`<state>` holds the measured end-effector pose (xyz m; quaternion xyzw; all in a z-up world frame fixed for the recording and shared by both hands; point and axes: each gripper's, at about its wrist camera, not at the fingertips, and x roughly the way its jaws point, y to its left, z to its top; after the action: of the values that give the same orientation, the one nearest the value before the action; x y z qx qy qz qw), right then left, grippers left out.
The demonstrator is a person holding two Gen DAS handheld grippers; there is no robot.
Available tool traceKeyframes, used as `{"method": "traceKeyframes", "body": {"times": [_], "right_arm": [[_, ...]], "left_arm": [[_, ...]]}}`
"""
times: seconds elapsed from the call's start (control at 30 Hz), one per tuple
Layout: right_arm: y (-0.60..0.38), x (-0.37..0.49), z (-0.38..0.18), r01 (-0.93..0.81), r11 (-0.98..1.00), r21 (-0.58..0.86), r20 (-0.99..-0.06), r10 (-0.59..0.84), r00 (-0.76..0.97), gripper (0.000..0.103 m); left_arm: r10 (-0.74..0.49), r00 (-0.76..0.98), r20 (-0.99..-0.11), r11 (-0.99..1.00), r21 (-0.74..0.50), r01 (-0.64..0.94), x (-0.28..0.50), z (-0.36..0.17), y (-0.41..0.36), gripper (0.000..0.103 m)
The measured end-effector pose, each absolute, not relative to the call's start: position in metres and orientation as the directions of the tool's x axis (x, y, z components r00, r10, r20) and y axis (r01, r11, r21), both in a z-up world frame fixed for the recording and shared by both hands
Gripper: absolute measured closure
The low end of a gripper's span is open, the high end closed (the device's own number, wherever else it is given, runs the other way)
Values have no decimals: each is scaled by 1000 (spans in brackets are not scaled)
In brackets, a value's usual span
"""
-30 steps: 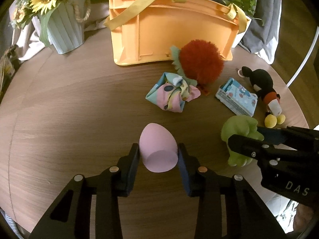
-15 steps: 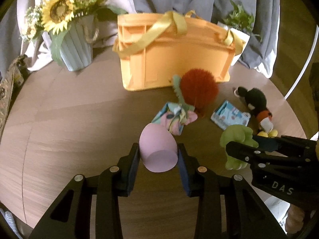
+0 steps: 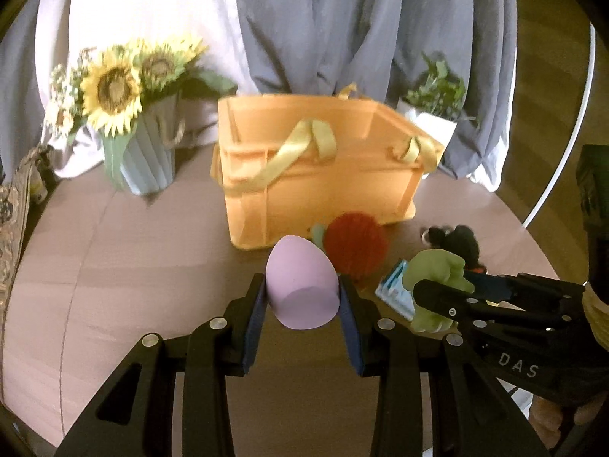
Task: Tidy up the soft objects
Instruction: 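Carry the pink sponge and green plush over the orange crate with both tools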
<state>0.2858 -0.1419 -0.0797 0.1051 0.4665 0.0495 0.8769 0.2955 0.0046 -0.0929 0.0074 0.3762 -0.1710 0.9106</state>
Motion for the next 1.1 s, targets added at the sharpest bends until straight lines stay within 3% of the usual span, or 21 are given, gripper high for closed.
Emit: {"method": "traceKeyframes", "body": {"times": [0.63, 0.67, 0.7, 0.73, 1.1], "right_arm": [[-174, 314, -27, 13, 967, 253, -685, 169, 709, 66], [-176, 317, -26, 11, 968, 249, -677, 166, 717, 71], [-177, 320, -26, 5, 971, 238, -676, 162, 719, 96], [-179, 324, -27, 0, 974, 227, -682, 159, 714, 99], [-196, 337, -26, -17, 972, 235, -671, 175, 721, 99]], "left_arm": [[-316, 748, -584, 943, -107, 315, 324, -42, -19, 67], [-311, 753, -580, 945, -105, 310, 326, -40, -20, 67], [-307, 756, -578, 947, -103, 305, 328, -40, -22, 67], [-306, 758, -576, 947, -104, 304, 330, -39, -23, 67], [-289, 779, -556, 953, -86, 292, 339, -35, -41, 67]]}}
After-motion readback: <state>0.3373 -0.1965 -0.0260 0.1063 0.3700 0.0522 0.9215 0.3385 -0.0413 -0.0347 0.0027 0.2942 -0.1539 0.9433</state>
